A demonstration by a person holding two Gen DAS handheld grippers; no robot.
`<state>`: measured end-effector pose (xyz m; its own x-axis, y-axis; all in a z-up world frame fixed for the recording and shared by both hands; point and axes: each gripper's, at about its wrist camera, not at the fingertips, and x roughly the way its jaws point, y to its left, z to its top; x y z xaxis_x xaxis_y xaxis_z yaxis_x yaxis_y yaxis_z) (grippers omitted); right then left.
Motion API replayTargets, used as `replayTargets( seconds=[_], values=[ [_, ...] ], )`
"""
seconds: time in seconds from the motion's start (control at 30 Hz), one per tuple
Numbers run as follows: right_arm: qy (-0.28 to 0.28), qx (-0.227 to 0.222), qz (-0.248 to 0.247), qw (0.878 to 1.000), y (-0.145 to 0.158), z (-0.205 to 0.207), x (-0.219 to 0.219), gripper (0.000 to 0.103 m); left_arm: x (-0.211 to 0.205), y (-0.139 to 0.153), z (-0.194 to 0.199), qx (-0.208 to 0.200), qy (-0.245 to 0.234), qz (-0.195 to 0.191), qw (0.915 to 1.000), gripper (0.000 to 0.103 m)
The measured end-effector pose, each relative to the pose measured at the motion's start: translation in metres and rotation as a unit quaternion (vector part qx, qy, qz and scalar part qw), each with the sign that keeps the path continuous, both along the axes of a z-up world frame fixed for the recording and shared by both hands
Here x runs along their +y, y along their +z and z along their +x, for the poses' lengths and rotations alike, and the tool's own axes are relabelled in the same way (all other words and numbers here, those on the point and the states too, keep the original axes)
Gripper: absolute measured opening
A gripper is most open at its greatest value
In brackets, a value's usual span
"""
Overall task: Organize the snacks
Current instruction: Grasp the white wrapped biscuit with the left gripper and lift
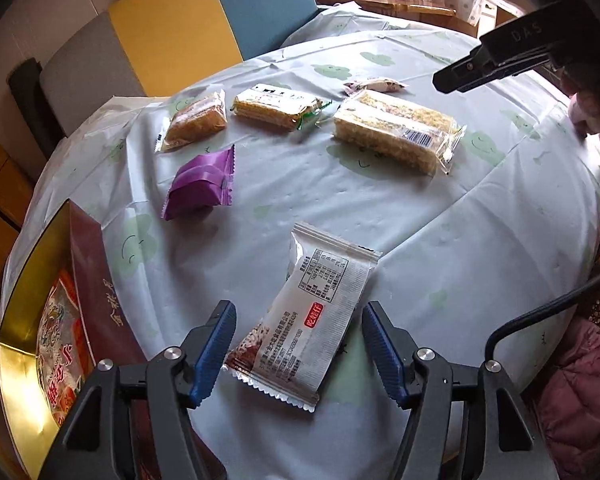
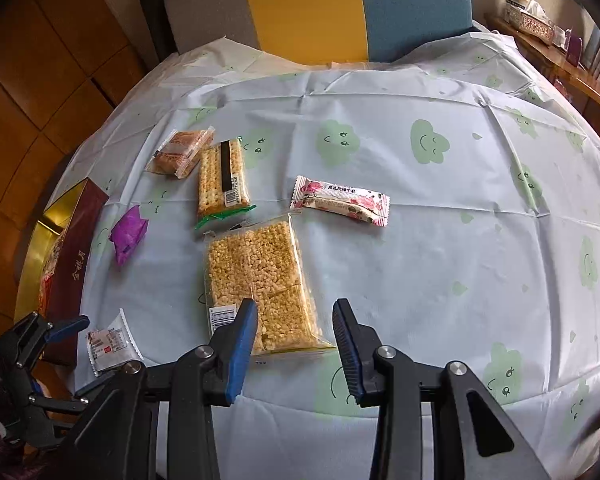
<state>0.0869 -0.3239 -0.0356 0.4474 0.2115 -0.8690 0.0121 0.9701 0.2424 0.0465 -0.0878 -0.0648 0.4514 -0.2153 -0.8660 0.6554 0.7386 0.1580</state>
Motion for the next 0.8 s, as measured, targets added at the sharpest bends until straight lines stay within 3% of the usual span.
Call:
replayTargets(
  seconds=[0.07, 0.17, 0.3, 0.43, 0.8],
  values=[
    [-0.006, 0.0, 0.005, 1.0, 0.0, 0.001, -0.002, 0.039, 0.0, -0.001, 0.003, 0.003, 0.009, -0.011, 0.9999, 0.068],
    [-0.022, 0.004, 0.007, 1.0, -0.001, 0.003, -0.007, 0.04, 0.003, -0.001, 0.008, 0.04, 0.037, -0.054, 0.9971, 0.046],
    [-0.056, 0.008, 0.015, 0.998, -0.002, 0.003, -0.021, 0.04, 0.003, -0.003, 0.004, 0.033, 0.095, -0.081, 0.9916, 0.039],
    [-0.078, 0.016, 0.024, 0.997, -0.005, 0.004, -0.029, 0.04, 0.002, -0.005, 0.001, 0.026, 0.125, -0.094, 0.9874, 0.039],
    [-0.065, 0.023, 0.019, 0.997, -0.009, 0.004, -0.023, 0.04, 0.006, -0.006, -0.004, 0.011, 0.122, -0.104, 0.987, 0.039]
  ],
)
